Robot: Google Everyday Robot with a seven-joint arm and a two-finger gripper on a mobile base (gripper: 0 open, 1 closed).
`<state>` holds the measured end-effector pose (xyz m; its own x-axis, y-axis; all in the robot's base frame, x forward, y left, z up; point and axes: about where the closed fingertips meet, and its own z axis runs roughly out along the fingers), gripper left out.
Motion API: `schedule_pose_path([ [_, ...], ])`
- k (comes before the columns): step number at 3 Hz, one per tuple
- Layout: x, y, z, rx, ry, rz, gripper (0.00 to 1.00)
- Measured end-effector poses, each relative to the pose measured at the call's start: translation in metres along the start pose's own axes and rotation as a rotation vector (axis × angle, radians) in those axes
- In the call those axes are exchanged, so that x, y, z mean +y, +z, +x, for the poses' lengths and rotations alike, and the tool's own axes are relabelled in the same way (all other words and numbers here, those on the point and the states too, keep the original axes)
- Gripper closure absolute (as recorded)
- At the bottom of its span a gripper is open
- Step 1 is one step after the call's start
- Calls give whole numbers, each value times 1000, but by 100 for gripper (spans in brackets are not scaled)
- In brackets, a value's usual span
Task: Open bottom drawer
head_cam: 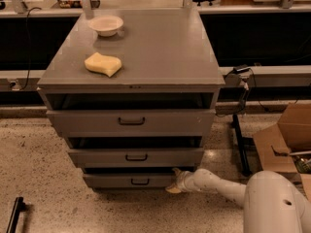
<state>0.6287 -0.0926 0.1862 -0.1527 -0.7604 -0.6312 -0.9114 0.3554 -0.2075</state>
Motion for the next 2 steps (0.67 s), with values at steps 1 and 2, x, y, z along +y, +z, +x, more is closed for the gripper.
schedule_pose_path([
  [1,12,-4,-6,-5,-18,-21,62],
  [2,35,-13,-10,-16,-32,-58,81],
])
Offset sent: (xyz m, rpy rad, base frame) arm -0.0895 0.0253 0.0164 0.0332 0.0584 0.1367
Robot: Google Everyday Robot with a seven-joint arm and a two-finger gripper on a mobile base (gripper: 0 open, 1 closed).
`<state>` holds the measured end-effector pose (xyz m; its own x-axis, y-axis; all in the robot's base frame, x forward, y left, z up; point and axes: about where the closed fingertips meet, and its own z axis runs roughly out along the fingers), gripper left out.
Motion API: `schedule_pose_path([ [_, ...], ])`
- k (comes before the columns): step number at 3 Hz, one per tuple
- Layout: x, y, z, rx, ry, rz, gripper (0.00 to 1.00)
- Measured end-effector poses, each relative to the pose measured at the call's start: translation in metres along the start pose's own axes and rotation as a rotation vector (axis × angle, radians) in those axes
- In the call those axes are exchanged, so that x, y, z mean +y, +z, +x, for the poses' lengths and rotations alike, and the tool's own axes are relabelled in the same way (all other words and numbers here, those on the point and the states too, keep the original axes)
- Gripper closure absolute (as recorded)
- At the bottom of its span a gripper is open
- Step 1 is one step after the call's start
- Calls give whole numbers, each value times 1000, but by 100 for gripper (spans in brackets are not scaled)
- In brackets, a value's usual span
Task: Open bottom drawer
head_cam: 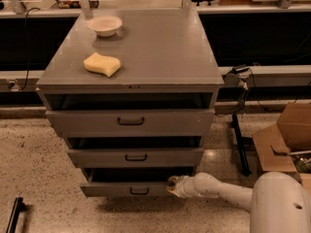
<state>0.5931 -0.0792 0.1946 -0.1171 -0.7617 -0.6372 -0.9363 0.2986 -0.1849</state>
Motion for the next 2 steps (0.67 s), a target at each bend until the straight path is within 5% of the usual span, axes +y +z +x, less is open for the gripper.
schedule_pose_path([
  [1,0,0,0,0,0,0,76],
  [2,20,-8,-10,-33,-35,-51,57],
])
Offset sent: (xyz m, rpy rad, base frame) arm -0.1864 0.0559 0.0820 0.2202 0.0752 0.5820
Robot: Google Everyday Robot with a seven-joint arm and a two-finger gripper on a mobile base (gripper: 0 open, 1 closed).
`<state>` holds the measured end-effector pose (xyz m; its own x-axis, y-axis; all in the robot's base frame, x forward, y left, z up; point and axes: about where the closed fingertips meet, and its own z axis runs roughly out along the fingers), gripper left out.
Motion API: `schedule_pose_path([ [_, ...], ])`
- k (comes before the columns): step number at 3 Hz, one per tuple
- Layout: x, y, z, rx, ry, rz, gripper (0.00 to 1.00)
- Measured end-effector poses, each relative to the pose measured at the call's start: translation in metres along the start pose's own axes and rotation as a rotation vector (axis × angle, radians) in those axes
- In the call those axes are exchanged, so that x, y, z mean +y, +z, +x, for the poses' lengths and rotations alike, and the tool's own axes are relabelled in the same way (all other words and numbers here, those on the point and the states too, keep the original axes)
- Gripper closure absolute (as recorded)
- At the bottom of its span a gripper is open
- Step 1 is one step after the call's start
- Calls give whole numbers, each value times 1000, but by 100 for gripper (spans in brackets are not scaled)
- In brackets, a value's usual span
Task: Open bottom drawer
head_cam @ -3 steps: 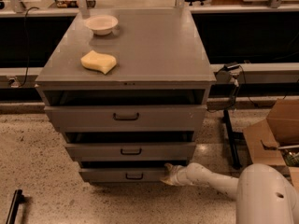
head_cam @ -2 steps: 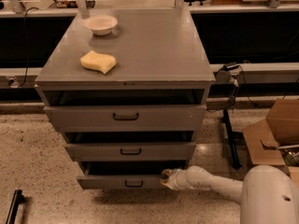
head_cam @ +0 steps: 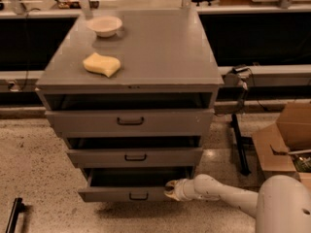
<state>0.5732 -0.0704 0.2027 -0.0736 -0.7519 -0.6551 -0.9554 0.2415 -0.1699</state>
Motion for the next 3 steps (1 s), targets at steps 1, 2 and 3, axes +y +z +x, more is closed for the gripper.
schedule_pose_path([
  [1,0,0,0,0,0,0,35],
  [2,2,1,0,-1,0,-3,12],
  [3,3,2,-1,-2,0,-5,0],
])
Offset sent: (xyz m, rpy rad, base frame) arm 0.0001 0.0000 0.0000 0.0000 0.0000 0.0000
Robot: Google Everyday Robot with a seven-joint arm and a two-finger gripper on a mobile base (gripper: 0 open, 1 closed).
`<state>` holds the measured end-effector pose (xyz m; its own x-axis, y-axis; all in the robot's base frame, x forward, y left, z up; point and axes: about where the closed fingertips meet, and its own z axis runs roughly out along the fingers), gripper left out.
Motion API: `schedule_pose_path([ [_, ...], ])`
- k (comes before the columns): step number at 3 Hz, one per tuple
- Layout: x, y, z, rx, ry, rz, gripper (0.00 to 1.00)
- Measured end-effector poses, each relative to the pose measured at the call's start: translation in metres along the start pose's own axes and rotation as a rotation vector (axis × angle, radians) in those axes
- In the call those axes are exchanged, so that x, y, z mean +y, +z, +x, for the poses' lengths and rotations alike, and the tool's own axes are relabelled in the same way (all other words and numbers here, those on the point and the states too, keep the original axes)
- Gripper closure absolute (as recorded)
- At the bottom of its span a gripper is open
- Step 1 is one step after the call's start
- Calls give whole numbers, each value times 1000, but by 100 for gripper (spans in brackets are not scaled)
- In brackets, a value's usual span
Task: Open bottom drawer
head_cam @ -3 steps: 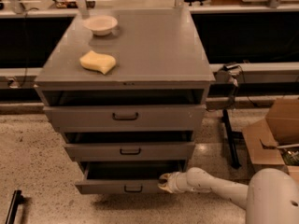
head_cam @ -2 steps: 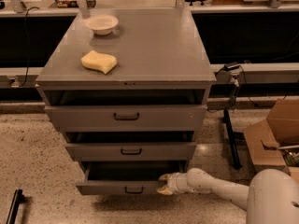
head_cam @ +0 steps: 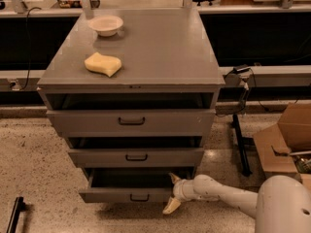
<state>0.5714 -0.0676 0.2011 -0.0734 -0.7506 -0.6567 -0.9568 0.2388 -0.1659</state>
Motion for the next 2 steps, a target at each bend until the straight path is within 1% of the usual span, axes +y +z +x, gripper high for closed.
schedule_pose_path([
  [1,8,5,0,49,4,-48,0],
  [2,27,8,9,117,45,-112,19],
])
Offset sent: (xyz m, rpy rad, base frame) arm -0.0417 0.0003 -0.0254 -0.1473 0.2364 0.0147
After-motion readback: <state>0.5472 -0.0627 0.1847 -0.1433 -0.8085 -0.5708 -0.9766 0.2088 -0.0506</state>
